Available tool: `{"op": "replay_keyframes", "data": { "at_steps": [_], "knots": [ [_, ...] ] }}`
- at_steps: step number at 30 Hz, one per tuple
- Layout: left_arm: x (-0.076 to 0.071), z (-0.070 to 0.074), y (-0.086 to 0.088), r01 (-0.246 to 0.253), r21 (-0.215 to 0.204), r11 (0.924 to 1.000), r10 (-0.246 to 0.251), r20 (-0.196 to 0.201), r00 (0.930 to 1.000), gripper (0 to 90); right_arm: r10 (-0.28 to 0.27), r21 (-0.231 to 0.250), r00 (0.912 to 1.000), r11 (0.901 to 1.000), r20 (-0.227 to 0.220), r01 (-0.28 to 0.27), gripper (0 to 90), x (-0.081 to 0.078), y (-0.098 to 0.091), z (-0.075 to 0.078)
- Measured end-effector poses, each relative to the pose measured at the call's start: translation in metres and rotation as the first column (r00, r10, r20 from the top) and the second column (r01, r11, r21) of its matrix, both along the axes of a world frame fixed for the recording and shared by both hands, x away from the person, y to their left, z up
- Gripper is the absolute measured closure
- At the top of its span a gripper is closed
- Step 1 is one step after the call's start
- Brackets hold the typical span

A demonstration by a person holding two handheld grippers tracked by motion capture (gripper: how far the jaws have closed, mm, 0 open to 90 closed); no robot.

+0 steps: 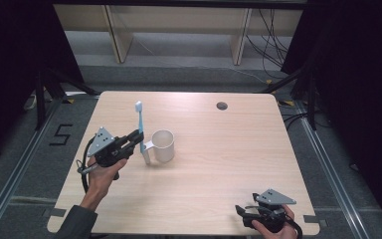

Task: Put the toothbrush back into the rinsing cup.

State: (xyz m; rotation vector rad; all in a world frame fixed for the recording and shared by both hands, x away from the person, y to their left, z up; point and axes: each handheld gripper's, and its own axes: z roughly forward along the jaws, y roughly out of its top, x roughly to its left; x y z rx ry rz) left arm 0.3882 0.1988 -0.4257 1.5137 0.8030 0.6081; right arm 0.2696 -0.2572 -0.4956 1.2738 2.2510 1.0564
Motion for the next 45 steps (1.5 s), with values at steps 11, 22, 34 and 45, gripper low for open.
{"op": "replay_keyframes", "data": {
  "at_steps": [11, 22, 34, 45],
  "knots": [
    [0.005, -0.002, -0.004, -0.017, 0.0, 0.9998, 0.017, 0.019, 0.9997, 78.3, 0.003, -0.005, 1.0, 1.0, 0.005, -0.002, 25.1, 0.0, 0.0, 0.0],
    [0.013, -0.008, -0.004, -0.044, 0.0, 0.999, 0.044, 0.019, 0.9988, 78.3, 0.005, -0.004, 1.0, 1.0, 0.004, -0.005, 25.1, 0.0, 0.0, 0.0],
    [0.01, -0.021, -0.005, -0.056, -0.002, 0.9985, 0.056, 0.036, 0.9978, 78.3, 0.005, 0.008, 1.0, 1.0, 0.0, -0.005, 25.1, 0.0, 0.001, -0.001],
    [0.008, -0.033, -0.004, -0.062, 0.001, 0.9981, 0.062, 0.028, 0.9977, 78.2, 0.0, 0.014, 0.9999, 0.9999, -0.012, 0.0, 25.1, -0.001, 0.002, -0.001]
  ]
}}
